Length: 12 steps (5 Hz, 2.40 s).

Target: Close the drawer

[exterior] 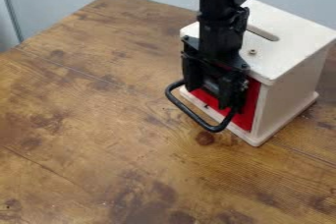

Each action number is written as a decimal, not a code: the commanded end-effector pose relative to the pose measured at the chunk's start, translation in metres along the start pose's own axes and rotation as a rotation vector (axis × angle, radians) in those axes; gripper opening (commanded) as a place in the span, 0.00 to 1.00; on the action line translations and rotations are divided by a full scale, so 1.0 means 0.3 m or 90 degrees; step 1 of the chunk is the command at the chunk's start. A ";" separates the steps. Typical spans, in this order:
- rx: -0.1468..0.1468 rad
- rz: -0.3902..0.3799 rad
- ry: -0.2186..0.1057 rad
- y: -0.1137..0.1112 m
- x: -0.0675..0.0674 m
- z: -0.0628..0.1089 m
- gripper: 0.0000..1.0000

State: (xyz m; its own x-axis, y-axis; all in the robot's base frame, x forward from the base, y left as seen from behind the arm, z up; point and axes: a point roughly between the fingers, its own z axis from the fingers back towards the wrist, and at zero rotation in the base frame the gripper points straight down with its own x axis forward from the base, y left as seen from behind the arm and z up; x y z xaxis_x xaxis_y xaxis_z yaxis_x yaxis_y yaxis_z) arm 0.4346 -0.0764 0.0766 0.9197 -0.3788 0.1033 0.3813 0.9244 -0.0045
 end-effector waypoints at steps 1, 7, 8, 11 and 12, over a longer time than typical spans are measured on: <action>0.020 -0.039 -0.006 0.120 0.004 -0.063 1.00; 0.055 -0.103 -0.080 0.114 0.025 0.216 1.00; 0.058 -0.110 -0.097 0.105 0.024 0.284 1.00; -0.051 -0.192 -0.056 0.077 0.018 0.394 1.00; -0.013 -0.242 -0.019 -0.026 0.021 0.373 1.00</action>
State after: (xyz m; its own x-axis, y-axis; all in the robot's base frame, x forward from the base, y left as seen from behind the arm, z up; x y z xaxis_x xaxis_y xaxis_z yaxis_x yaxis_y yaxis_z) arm 0.4294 -0.0796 0.1527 0.7236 -0.6880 0.0559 0.6901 0.7229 -0.0359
